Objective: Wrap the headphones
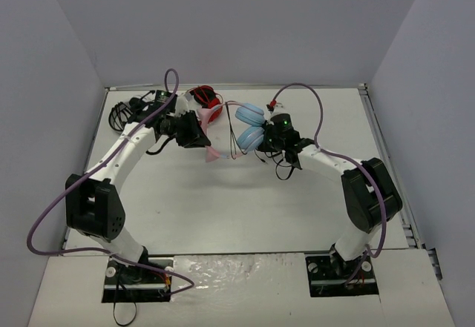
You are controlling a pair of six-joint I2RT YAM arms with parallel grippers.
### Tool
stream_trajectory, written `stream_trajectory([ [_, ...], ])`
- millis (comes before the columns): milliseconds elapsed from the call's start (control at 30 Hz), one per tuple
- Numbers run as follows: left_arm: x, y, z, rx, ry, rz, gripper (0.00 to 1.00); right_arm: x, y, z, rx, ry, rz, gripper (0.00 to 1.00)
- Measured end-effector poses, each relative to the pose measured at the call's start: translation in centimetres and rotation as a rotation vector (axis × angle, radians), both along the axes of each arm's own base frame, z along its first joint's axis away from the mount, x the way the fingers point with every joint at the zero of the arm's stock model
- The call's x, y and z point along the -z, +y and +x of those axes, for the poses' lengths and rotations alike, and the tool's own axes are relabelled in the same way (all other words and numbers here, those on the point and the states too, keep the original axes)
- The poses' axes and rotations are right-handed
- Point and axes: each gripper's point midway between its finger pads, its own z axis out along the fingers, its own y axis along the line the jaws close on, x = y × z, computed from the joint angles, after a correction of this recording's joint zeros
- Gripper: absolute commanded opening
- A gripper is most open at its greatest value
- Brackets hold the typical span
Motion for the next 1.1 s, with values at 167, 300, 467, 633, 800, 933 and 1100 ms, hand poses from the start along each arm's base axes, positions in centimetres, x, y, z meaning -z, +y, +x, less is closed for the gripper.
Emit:
stream_trajectory([
  [167,-0.6,-0.5,-0.1,-0.007,-0.032,-0.049,0.00,-1.2,-0.2,-0.2,-0.003,-0.025,0.015,0.00],
  [300,-1.3,-0.9,0.2,-0.012,-0.047,-0.083,0.00,-2.7,-0.1,-0.5,-0.012,-0.051,0.044,0.00],
  [467,-2.0,-1.5,0.6,-0.024,-0.054,-0.121,0.00,-3.7,-0.2,-1.4,-0.012,-0.063,0.074,0.00],
  [633,-2.8,-2.0,1.1,-0.047,-0.062,-0.156,0.00,-3.9,0.2,-2.3,-0.019,-0.055,0.100,0.00],
  [800,-3.4,-2.2,1.7,-0.067,-0.074,-0.183,0.00,-3.3,1.3,-3.6,-0.046,-0.035,0.107,0.00],
  [933,-3.5,-2.4,2.1,-0.077,-0.071,-0.194,0.00,-2.8,2.2,-4.7,-0.067,-0.022,0.107,0.00],
  [1100,-3.7,-2.7,2.8,-0.087,-0.067,-0.202,0.00,-2.6,2.4,-5.4,-0.071,-0.014,0.107,0.00],
])
